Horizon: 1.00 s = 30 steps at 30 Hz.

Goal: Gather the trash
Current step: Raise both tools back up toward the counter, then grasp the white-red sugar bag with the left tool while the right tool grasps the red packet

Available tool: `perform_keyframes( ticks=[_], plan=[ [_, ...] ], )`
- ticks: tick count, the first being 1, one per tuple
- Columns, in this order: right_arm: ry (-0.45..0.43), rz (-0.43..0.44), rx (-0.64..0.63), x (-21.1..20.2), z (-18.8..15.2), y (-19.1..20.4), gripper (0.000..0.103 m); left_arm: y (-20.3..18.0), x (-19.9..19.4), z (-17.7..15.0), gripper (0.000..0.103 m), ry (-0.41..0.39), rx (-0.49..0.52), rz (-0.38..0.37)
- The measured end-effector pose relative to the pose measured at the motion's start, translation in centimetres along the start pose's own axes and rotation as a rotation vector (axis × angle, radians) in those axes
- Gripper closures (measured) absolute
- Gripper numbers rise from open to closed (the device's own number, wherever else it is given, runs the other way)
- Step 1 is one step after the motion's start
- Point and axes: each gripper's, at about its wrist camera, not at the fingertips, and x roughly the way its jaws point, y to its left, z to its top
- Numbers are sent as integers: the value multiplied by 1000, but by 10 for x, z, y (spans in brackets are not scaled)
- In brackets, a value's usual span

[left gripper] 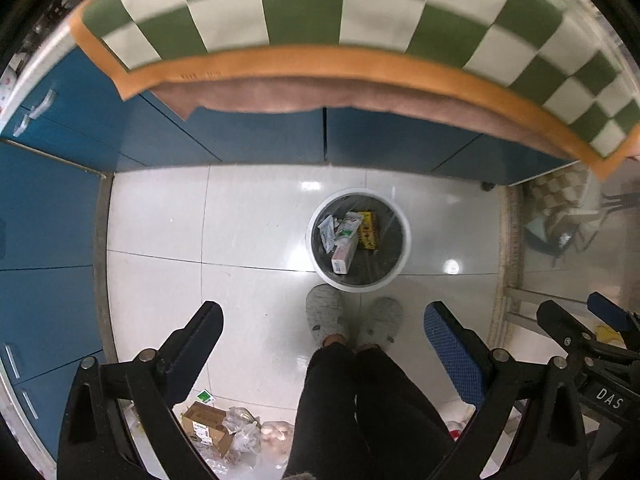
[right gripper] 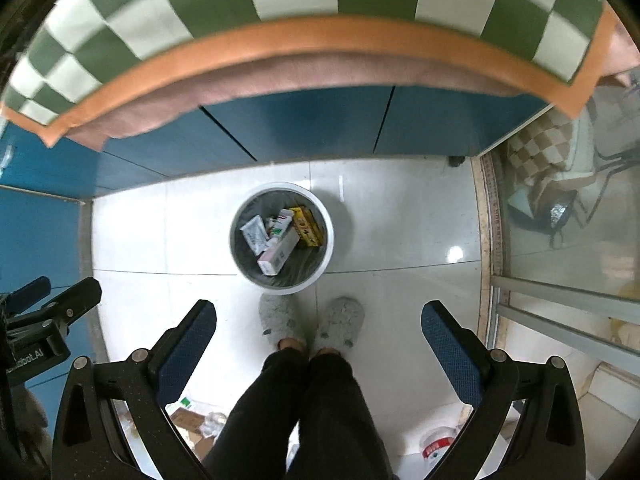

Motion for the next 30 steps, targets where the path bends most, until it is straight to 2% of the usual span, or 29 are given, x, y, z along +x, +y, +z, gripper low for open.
perform_keyframes(
  ticks=[7,11,16,19,21,24,26,28,30],
  plan=[
    [-57,13,-9,-105,-5,19,0,11,-75,5,0,-91,4,-34],
    [-124,46,3,-158,4,24,0,14,-118,21,0,-194,3,-1],
    [-206,107,59,-199,33,23,0,12,-184,67,0,-388,-14,76],
    [-250,146,94,-216,63,15,0,6,-210,103,0,-491,-30,133],
    [-280,153,103,-227,90,6,0,-2,-219,136,0,-531,-36,180],
    [-308,167,108,-234,135,-15,0,-15,-220,180,0,-540,-56,232],
    [-315,177,112,-234,172,-32,0,-22,-207,214,0,-505,-73,225],
    [-317,194,120,-229,208,-51,0,-25,-186,243,0,-442,-93,191],
    [-297,198,128,-218,246,-69,0,-25,-152,274,0,-325,-120,133]
  ],
)
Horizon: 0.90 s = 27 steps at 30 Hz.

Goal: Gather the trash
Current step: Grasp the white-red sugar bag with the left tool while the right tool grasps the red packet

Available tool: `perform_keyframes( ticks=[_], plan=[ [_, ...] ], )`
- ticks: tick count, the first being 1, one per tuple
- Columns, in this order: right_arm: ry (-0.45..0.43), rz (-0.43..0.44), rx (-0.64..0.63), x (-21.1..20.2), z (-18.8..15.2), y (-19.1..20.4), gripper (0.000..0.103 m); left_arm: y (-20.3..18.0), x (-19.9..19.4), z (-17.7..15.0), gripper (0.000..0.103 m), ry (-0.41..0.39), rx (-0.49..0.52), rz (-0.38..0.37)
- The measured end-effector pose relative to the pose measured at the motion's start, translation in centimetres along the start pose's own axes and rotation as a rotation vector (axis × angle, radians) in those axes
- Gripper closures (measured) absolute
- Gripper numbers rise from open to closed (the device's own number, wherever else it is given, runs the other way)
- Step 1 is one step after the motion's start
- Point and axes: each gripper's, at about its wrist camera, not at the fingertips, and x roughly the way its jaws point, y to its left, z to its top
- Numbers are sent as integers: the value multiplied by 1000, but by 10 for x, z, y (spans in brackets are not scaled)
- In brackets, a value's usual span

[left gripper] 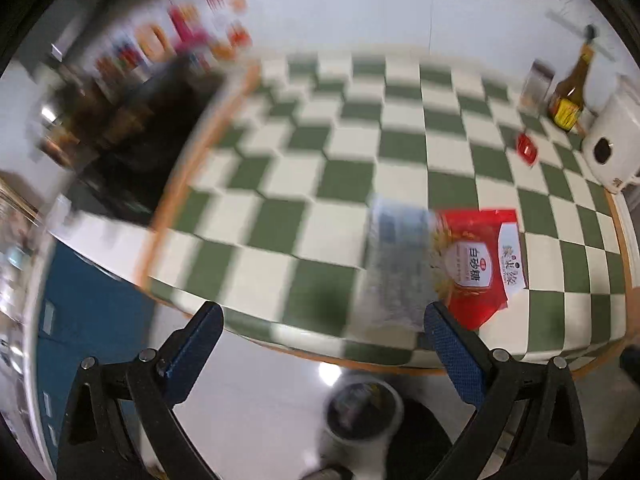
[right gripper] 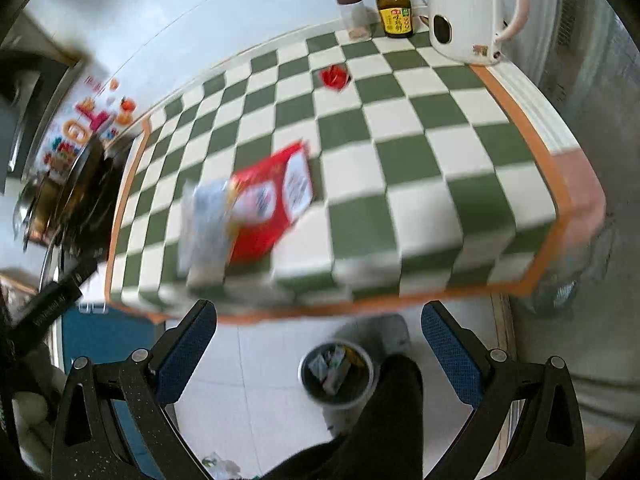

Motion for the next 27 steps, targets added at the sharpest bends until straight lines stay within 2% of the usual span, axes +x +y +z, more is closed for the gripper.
perform_keyframes(
  ticks=[5,9,10,12,13,14,15,17,19,22,27],
  plan=[
    [109,11,-6,67,80,-31,0,-20,87,26,1,216,-46,-55],
    [182,16,-21,110,123,-41,0,-37,125,31,5,287,-58,-68],
    [196,17,-32,120,133,-41,0,-39,129,30,14,290,-72,-84],
    [219,19,-57,135,149,-40,0,-45,125,30,20,261,-84,-82],
    [227,18,-69,141,155,-40,0,-50,121,30,33,245,-77,-83],
    [235,18,-84,149,164,-38,0,-56,116,30,52,235,-65,-86],
    [239,19,-91,152,169,-37,0,-63,113,31,58,235,-47,-76],
    [246,27,-96,163,183,-35,0,-75,108,34,81,220,-7,-14],
    [248,39,-96,169,196,-32,0,-76,105,40,92,206,-17,3],
    [229,48,-101,178,219,-25,0,-70,103,57,94,192,-85,-4],
    [145,70,-91,196,266,-9,1,-62,97,94,94,116,-171,81]
  ],
)
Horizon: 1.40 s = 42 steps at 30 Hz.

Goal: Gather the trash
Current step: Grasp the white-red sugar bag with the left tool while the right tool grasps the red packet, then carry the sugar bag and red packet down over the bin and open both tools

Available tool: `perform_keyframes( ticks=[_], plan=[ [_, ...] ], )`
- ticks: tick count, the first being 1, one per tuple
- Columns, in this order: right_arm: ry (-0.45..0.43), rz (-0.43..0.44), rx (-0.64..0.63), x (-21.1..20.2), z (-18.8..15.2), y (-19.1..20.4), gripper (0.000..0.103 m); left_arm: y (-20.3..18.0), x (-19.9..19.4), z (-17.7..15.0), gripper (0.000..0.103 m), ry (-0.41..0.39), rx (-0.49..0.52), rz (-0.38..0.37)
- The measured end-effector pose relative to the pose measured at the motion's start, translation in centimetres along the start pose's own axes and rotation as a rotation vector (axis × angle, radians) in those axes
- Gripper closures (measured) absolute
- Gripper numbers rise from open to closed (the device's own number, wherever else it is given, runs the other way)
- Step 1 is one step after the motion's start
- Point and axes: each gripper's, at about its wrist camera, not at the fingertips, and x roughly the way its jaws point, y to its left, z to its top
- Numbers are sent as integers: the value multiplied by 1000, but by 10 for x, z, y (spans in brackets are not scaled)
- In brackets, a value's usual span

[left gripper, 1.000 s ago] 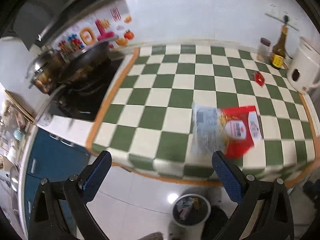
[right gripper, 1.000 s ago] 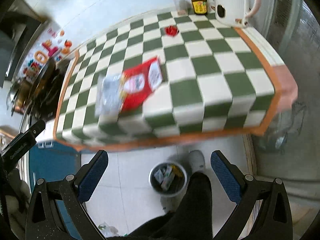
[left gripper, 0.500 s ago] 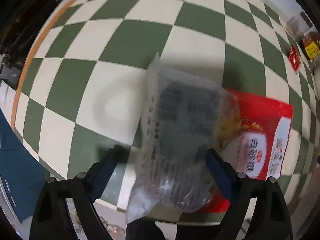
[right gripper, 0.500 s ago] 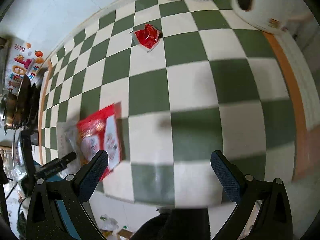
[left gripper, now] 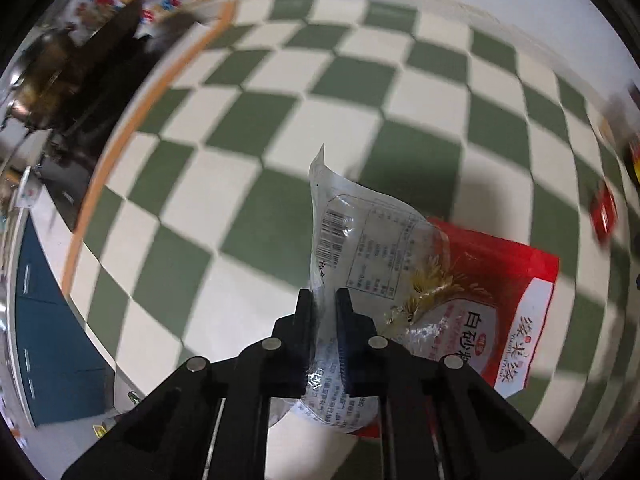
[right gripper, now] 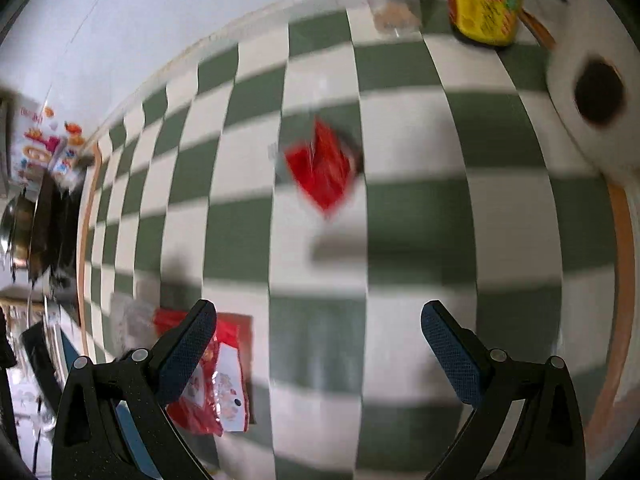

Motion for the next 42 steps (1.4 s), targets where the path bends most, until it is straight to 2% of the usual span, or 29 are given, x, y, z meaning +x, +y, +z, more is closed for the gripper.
perform_keyframes(
  ticks=[3,6,8,9,11,16,19,22,27,28,29,32,34,42],
  plan=[
    [-32,-7,-8,16,31,6,22,-2,5,22,94,-2,-32,13],
    [-41,-19,18,33,54,3,26,-8,11,33,94,-7,-37,32],
    [-36,-27,18,46,64,1,38,-13,17,40,94,-8,-34,35],
    [-36,-32,13,50,65,1,46,-16,17,41,95,-8,-31,36],
    [-66,-56,-32,53,66,7,53,-22,26,58,94,-3,-21,38],
    [-109,-103,-81,56,61,14,62,-31,40,60,93,23,22,34],
    [-110,-76,-64,53,59,12,70,-32,43,60,89,23,52,41],
    [-129,-33,-48,39,53,14,71,-27,44,62,86,37,42,17],
    [-143,19,-96,18,39,33,72,-24,45,64,83,42,42,-1],
    [-136,22,-110,19,38,38,72,-24,46,64,84,44,39,-3],
    [-128,23,-126,20,35,43,72,-21,47,66,91,43,32,-14],
    [-115,21,-157,24,30,53,72,-19,38,67,94,10,18,-18],
    [-116,26,-166,23,25,58,72,-18,24,65,95,-28,16,-11],
    [-138,35,-181,-2,-1,60,73,4,-52,52,95,-151,12,-66]
  ],
)
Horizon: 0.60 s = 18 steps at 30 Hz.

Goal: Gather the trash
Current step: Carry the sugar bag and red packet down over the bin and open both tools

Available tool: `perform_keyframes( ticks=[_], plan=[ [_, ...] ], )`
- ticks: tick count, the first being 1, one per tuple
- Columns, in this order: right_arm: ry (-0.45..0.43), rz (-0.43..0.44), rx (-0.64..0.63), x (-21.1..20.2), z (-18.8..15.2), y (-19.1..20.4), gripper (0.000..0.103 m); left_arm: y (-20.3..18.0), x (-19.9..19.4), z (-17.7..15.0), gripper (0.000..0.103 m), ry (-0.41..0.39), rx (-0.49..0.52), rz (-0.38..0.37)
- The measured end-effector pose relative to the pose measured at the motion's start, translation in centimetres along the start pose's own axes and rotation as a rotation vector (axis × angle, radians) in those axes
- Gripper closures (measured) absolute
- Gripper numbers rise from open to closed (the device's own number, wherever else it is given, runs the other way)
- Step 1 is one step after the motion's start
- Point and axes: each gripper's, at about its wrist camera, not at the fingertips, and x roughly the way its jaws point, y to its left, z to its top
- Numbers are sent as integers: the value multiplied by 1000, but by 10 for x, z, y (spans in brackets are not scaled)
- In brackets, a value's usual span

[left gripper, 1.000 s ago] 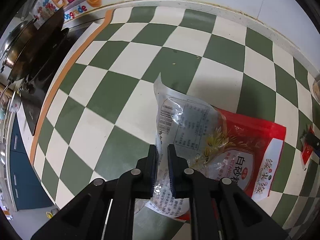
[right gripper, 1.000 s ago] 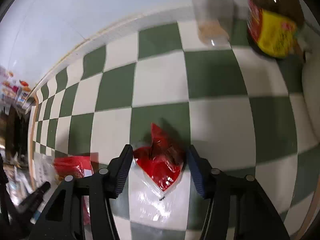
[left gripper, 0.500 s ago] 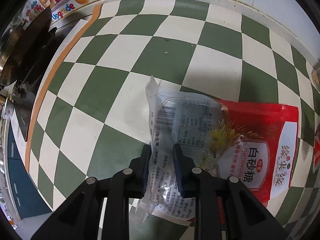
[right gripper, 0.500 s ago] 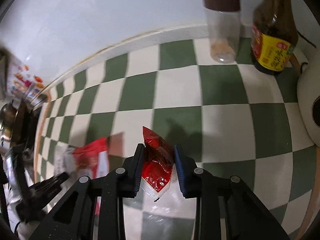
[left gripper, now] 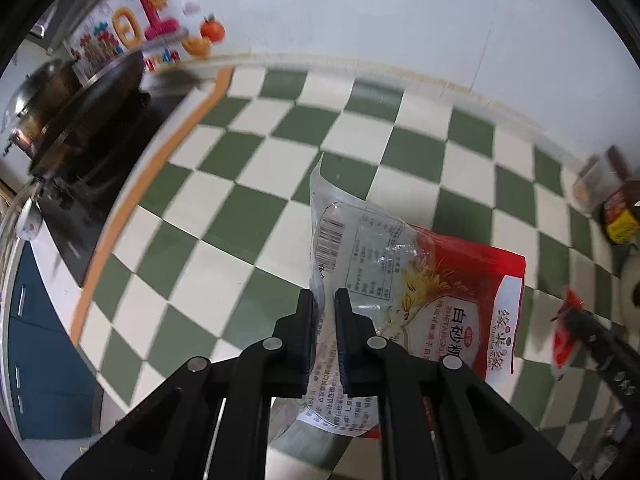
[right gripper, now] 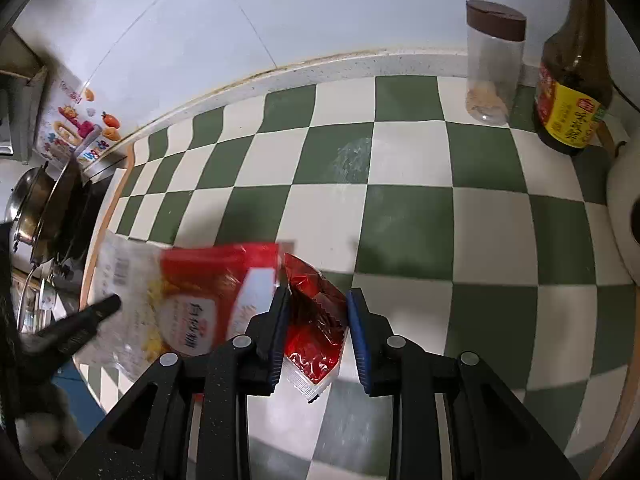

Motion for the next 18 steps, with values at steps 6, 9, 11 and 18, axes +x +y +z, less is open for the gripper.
perform_keyframes(
  ticks=[6,9,11,18],
  plan=[
    [-38,-3,18,-43,-36,9,73,29,-64,-16,95,-105,27,-25],
    [-67,-11,31,-69,-60,20,73,47,-93,-32,95,-148,41,-46],
    [-95,-21,37,-90,-82,31,73,61,-111,-49,95,-175,63,-61],
    [-181,-68,93,-157,-182,74,73,110,-145,-130,95,-210,164,-117]
  ],
)
